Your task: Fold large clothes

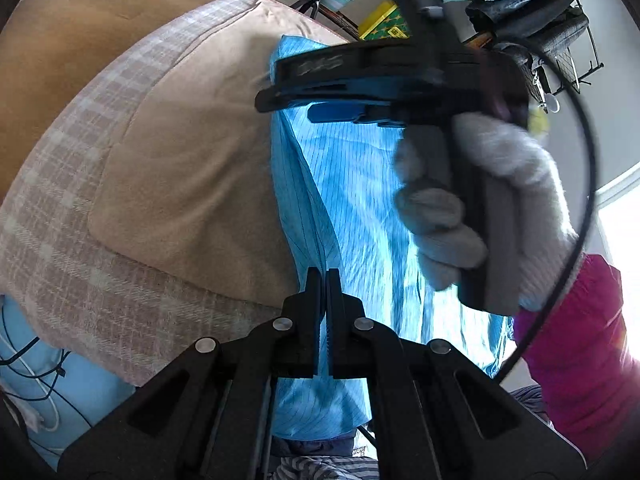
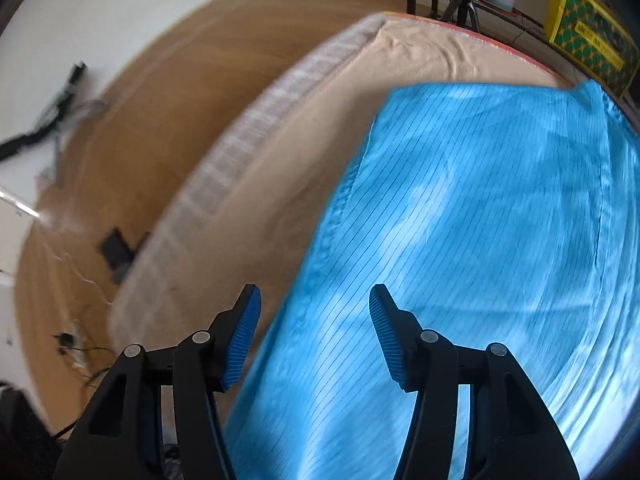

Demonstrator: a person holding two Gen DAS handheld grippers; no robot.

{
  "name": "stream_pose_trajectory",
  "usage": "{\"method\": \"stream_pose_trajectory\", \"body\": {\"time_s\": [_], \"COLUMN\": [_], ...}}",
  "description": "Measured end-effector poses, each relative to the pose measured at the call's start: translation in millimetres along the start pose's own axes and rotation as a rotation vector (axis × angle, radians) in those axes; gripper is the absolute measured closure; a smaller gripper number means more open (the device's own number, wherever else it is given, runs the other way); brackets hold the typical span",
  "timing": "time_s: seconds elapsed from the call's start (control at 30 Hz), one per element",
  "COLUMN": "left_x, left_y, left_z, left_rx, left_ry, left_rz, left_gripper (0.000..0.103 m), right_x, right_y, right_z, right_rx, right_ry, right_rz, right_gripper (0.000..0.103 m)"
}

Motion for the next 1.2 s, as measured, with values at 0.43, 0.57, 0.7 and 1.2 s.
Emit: {"method": "stream_pose_trajectory", "body": {"time_s": [0.43, 0.57, 0.7, 1.2], "left_x": [16.5, 32.2, 37.4, -42.1], "left_y": [18.7, 18.2, 20.5, -58.9], "left_z": [8.7, 4.3, -14.5, -70.1], "left_rx": [-0.054, -0.053, -0.095, 0.283], "left_ry": [0.0, 0.069, 0.16, -0.01], "left_rz": [0.021, -0.03, -0.101, 0.095], "left_gripper": [0.041, 0.041, 0.059, 0.099], "right_x": [-12.7, -23.5, -25.0, -42.6], "right_y": [-27.1, -37.3, -41.5, -43.9], "right_z": [-0.2, 9.7, 15.6, 15.4], "right_rx": [0.008, 0.013, 0.036, 0.103], "right_ry": [-0.031, -0.063, -0.087, -0.171], "right_rz": [0.018, 0.037, 0.053, 0.154], "right_gripper": [0.102, 0.102, 0.102, 0.102]}}
Point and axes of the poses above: each gripper's, at about its wrist camera, not at the fingertips, and x roughly the way its jaws point, y to its left, z to its top, the point moved 4 cm from there along x, roughly the way its jaws point, and after that the axes turned 13 degrees about -y, right-handed, at the moved point
